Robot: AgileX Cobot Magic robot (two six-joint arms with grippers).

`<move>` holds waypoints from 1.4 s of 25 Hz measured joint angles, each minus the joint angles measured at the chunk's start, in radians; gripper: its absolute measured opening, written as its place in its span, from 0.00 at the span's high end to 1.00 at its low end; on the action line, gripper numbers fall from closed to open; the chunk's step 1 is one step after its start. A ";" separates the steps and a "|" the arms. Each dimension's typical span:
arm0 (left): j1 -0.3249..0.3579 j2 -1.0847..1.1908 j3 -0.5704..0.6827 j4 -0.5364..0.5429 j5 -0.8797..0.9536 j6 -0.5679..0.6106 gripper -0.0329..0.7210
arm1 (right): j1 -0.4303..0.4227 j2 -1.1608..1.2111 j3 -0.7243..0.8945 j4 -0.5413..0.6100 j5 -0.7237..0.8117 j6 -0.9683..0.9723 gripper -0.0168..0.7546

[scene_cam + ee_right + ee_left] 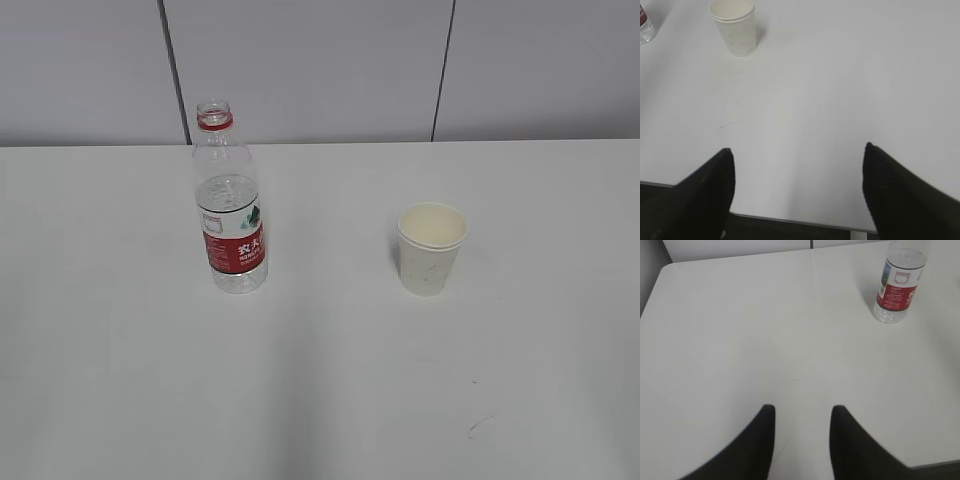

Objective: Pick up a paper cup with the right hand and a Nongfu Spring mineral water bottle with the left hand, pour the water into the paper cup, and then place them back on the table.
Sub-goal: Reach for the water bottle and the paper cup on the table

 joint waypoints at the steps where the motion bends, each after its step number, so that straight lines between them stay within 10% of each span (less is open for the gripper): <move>1: 0.000 0.000 0.000 0.000 0.000 0.000 0.64 | 0.000 0.000 0.000 0.000 0.000 0.000 0.22; 35: 0.000 0.000 0.000 0.075 -0.006 0.000 0.64 | 0.000 0.000 0.000 0.000 0.000 0.000 0.22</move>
